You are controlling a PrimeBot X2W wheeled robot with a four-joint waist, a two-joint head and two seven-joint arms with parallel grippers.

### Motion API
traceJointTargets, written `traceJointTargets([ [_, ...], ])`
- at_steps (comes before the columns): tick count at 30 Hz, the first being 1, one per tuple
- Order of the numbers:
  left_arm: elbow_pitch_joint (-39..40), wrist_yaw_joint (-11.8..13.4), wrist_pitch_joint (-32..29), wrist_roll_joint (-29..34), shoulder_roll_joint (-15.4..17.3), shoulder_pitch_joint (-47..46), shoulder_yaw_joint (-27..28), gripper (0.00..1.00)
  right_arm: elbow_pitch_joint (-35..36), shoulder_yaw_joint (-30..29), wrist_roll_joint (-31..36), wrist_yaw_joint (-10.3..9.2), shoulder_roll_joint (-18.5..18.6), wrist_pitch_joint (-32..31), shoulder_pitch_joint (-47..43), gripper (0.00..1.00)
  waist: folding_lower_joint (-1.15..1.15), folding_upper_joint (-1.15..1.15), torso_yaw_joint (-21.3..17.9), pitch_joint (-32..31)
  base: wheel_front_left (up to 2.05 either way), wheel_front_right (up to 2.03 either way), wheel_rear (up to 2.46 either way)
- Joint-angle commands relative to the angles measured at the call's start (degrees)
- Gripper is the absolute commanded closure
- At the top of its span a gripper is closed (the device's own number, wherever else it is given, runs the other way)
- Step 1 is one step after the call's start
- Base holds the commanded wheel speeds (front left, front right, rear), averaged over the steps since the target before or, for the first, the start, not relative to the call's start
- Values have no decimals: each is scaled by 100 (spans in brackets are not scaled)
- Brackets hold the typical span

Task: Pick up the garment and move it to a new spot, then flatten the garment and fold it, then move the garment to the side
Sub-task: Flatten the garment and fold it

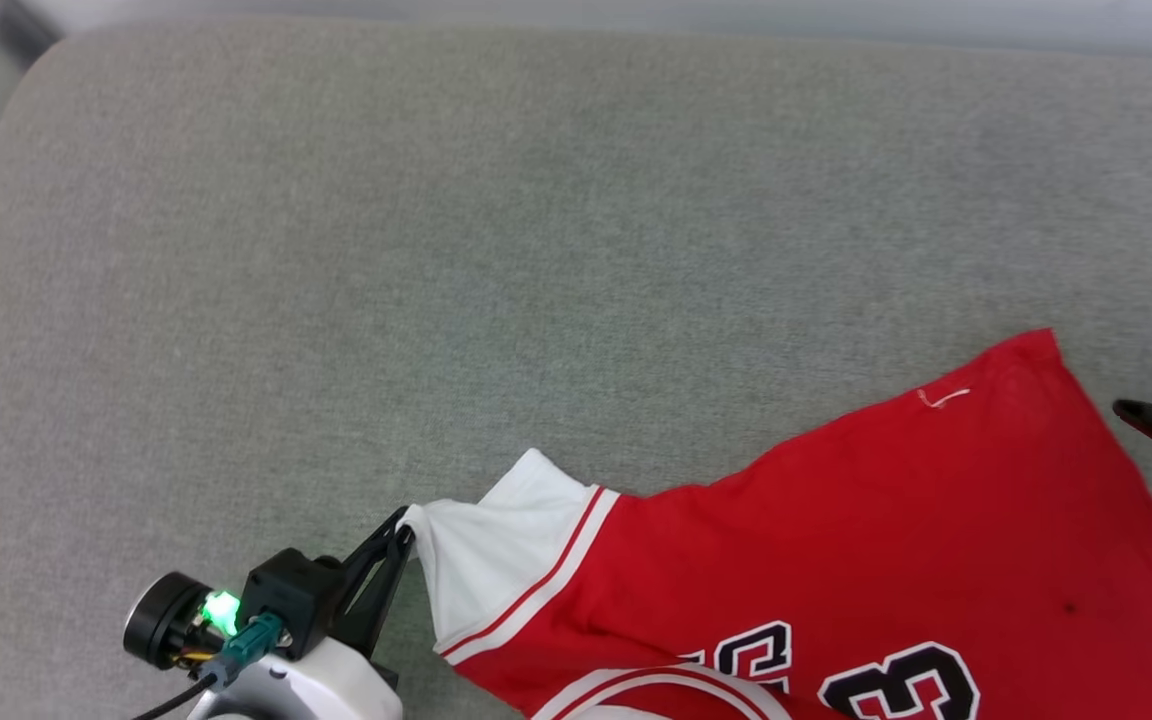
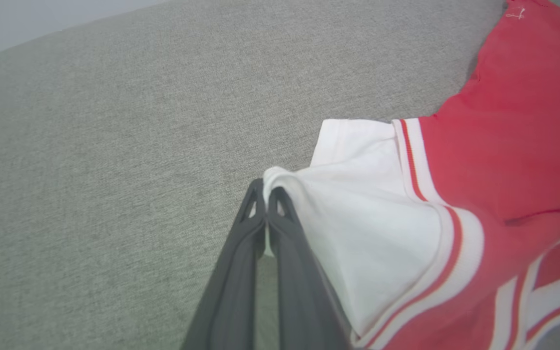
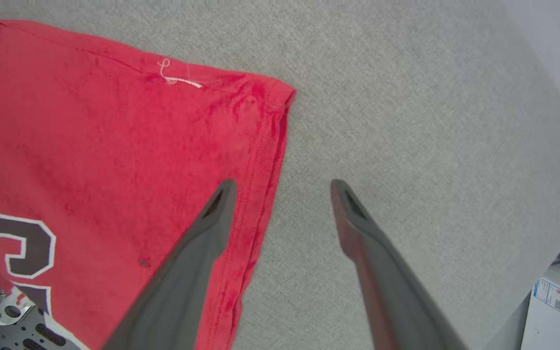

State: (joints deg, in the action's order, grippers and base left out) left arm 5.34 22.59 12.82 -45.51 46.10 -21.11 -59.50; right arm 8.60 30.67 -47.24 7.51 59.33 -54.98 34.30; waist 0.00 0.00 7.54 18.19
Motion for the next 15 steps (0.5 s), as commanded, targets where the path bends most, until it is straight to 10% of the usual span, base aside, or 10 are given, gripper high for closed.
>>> traceJointTargets([
  [1,4,-21,-1,54,-54,-121,-5,100,-185,165,75,-4,-172,-104,286,0,0,0,160,197,0,0,0],
  [15,-174,-122,46,192,-381,-411,-44,100,-1692,1788,111,-3,-847,7,1171,0,0,0,507,714,0,0,0],
])
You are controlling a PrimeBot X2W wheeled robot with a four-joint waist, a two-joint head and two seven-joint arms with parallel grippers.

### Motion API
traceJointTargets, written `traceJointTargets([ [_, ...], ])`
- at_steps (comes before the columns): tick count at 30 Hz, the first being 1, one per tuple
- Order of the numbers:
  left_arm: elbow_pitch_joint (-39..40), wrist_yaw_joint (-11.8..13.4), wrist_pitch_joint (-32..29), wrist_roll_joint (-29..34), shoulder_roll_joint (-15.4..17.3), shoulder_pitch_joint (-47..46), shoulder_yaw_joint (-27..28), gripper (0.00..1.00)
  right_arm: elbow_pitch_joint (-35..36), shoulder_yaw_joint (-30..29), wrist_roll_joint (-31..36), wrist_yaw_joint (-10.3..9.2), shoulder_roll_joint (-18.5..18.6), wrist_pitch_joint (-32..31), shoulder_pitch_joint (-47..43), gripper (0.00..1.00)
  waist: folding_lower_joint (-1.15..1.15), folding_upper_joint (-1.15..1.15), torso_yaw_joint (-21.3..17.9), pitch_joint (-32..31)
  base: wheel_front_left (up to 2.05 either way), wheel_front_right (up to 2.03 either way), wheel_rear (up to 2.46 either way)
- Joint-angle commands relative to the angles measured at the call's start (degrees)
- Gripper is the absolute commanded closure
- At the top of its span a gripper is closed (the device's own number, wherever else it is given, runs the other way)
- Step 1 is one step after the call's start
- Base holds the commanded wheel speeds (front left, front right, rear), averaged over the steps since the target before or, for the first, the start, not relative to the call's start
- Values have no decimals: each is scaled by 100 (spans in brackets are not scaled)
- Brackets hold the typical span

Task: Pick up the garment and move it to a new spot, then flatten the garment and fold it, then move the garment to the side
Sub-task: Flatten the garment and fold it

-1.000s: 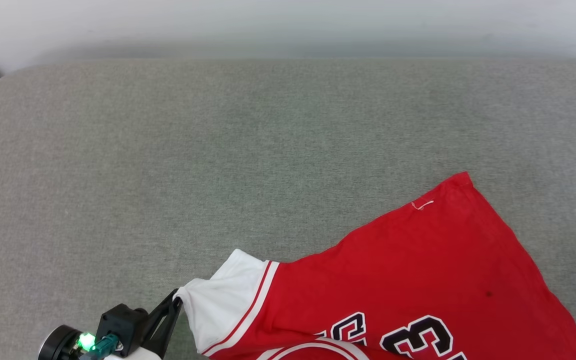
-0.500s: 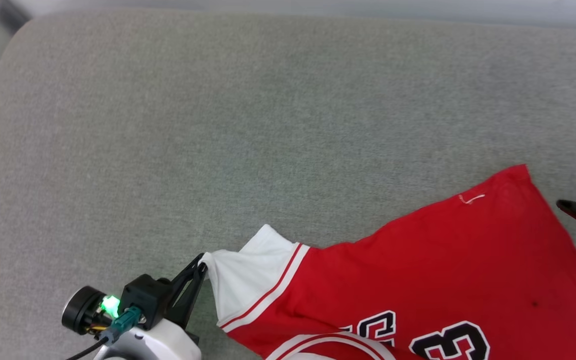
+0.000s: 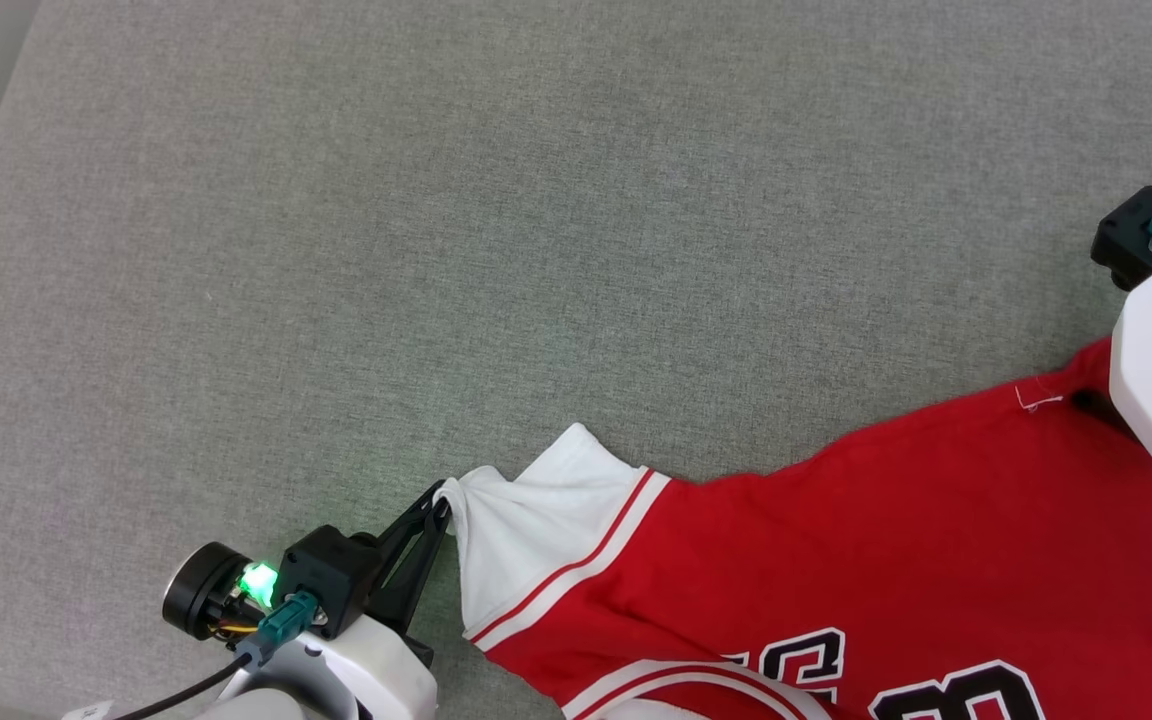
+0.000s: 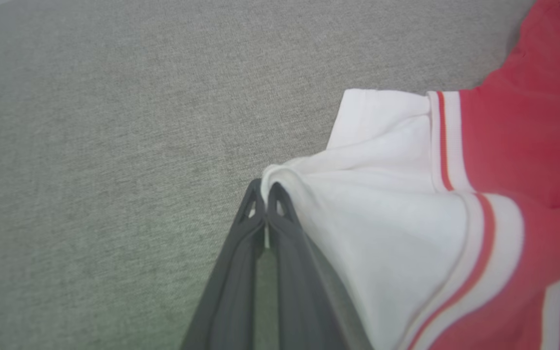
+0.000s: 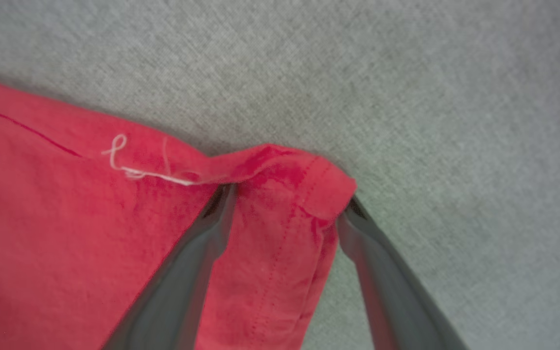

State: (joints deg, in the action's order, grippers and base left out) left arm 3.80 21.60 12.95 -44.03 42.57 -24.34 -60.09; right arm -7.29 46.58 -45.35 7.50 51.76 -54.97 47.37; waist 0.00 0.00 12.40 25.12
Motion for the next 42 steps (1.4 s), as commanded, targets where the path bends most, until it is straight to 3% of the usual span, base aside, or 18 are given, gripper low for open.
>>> traceJointTargets([
  [1,-46,-25,36,42,-43,-82,13,100,-152,318,-125,-2,-96,31,-167,0,0,0,23,22,0,0,0],
  [2,-70,-28,41,35,-61,-75,14,100,-184,435,-169,-2,-79,57,-189,0,0,0,20,18,0,0,0],
  [3,-96,-36,48,22,-72,-65,14,100,-206,542,-208,-1,-57,87,-184,22,0,0,12,-2,0,0,0],
  [4,-118,-37,50,3,-77,-47,15,100,-218,598,-262,3,-54,179,-156,100,0,0,-4,-32,0,0,0],
  [20,-618,-260,78,-197,99,43,69,100,-78,1023,-592,-2,19,2436,230,100,0,0,-577,-1652,0,0,0],
  [26,-532,-196,10,-146,101,-253,212,100,-96,909,-500,-3,71,3099,337,100,0,0,-766,-2007,0,0,0],
  [34,-716,-522,-173,67,60,-1384,477,100,-234,449,-190,-3,-83,3800,712,100,0,0,-1002,-2153,0,0,0],
  [42,-1060,-947,-496,429,-155,-3245,846,100,-284,-74,335,-3,-378,3839,1668,100,0,0,-1172,-1595,0,0,0],
])
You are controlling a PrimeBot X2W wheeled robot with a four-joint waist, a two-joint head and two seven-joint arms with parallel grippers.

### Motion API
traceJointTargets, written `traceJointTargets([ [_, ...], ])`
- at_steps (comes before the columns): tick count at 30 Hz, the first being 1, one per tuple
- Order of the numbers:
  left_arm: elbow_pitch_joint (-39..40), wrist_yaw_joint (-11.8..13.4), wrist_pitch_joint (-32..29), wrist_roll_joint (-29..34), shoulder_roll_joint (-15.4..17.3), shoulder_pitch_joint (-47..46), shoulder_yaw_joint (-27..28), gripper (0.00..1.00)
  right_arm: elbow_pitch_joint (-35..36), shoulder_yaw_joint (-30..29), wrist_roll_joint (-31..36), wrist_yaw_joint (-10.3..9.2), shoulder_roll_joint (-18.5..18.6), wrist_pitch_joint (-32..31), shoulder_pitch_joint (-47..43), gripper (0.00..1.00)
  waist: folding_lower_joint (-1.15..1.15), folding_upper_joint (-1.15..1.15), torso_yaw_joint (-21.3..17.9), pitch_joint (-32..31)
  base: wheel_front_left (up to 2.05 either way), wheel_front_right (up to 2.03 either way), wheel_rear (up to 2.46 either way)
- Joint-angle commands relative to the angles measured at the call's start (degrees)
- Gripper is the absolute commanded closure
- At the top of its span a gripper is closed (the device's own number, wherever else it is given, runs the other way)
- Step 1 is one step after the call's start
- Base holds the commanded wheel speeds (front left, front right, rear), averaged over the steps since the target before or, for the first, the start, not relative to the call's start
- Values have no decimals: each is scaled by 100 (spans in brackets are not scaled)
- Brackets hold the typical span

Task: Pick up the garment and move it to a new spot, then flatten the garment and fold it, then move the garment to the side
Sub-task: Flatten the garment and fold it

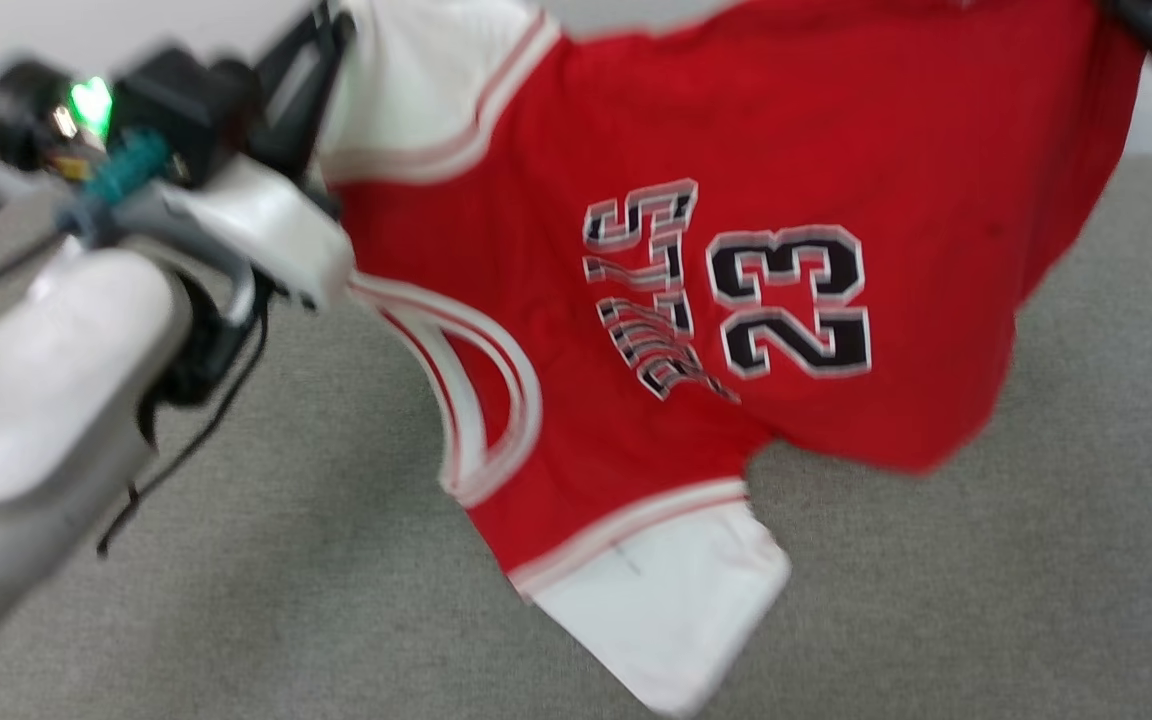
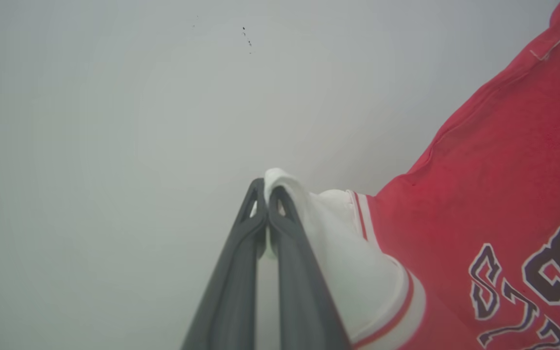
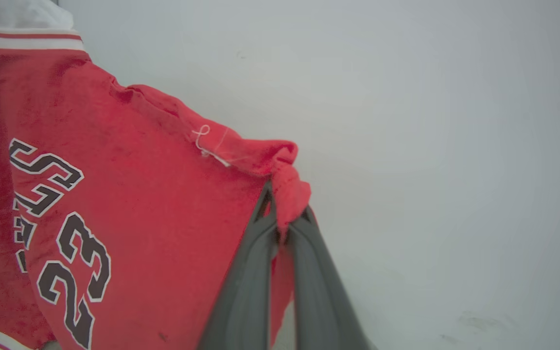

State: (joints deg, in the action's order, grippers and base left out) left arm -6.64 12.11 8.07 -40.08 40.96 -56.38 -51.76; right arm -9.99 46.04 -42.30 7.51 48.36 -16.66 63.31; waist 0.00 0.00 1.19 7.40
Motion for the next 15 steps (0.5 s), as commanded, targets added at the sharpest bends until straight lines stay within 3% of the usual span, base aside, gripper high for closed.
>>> traceJointTargets([
  [1,-71,-45,-45,72,-11,-286,70,100,-21,-76,99,-4,-89,-26,233,100,0,0,-71,288,0,0,0],
  [15,-1365,-760,-361,820,-401,-3547,460,100,-1074,-710,1117,-5,-847,-34,2752,100,0,0,-114,1717,0,0,0],
])
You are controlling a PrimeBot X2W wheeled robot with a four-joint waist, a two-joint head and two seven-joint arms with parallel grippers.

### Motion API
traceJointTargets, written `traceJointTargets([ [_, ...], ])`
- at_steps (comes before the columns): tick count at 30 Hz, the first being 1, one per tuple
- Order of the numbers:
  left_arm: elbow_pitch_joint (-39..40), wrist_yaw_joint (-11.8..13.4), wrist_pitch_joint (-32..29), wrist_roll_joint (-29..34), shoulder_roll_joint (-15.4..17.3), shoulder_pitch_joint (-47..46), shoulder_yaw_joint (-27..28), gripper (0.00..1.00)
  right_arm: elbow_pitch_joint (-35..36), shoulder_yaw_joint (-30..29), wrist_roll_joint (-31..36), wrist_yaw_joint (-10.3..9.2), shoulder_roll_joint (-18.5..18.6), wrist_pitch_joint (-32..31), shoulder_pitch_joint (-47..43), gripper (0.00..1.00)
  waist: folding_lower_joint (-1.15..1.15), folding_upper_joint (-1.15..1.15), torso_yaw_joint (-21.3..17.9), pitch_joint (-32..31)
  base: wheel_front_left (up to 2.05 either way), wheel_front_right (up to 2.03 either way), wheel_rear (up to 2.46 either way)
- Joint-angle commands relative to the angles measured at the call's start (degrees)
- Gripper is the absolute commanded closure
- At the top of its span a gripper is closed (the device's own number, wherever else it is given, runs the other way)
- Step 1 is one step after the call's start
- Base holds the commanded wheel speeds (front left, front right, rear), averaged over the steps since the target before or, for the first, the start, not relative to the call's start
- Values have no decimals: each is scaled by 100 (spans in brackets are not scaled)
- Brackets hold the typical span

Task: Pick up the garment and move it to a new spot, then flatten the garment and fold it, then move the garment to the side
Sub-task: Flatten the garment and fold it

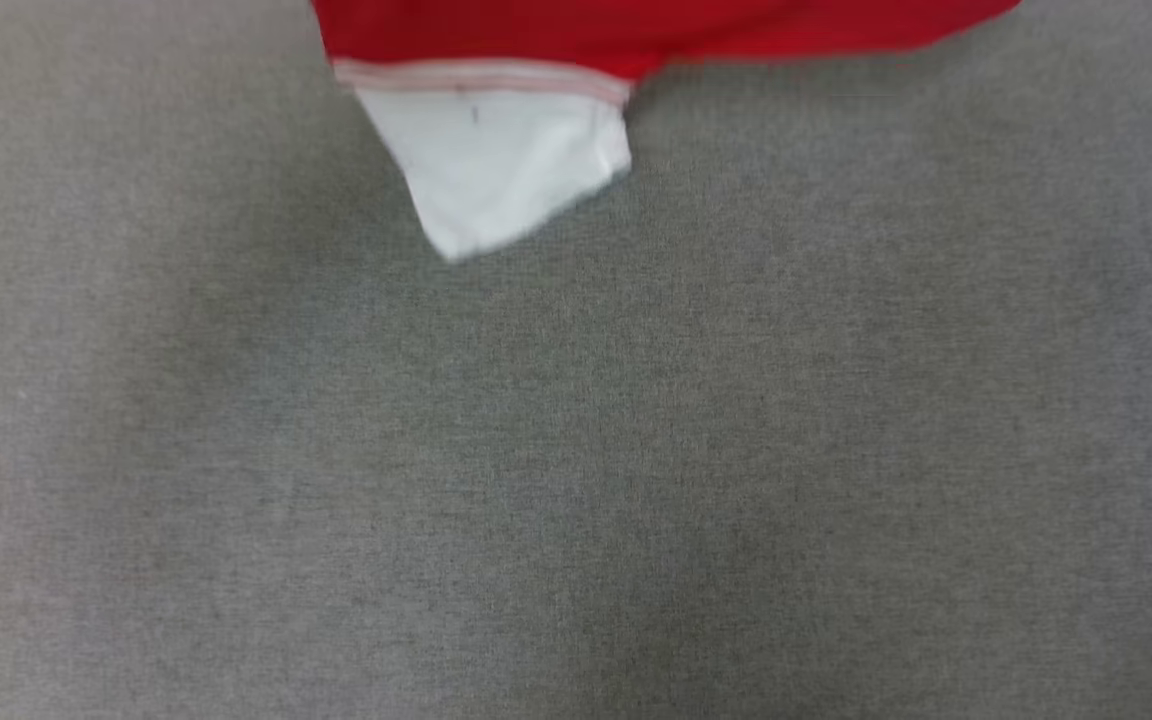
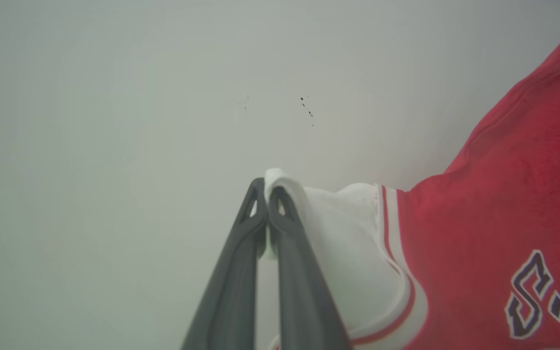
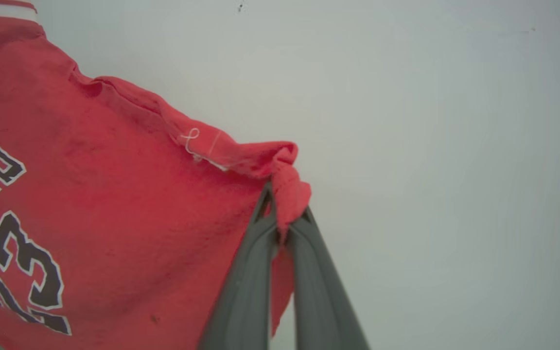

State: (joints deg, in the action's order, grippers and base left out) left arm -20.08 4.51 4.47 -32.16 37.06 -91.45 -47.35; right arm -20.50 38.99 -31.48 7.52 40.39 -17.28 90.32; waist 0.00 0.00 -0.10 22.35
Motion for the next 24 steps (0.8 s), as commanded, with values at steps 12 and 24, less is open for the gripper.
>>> traceJointTargets([
  [12,-1172,-462,242,199,-450,-1689,178,100,-1191,-104,639,-6,-508,493,1512,100,0,0,94,747,0,0,0],
  [24,-2193,-771,758,32,-677,-1011,-62,100,-1793,394,375,-6,-756,909,739,100,0,0,146,1010,0,0,0],
])
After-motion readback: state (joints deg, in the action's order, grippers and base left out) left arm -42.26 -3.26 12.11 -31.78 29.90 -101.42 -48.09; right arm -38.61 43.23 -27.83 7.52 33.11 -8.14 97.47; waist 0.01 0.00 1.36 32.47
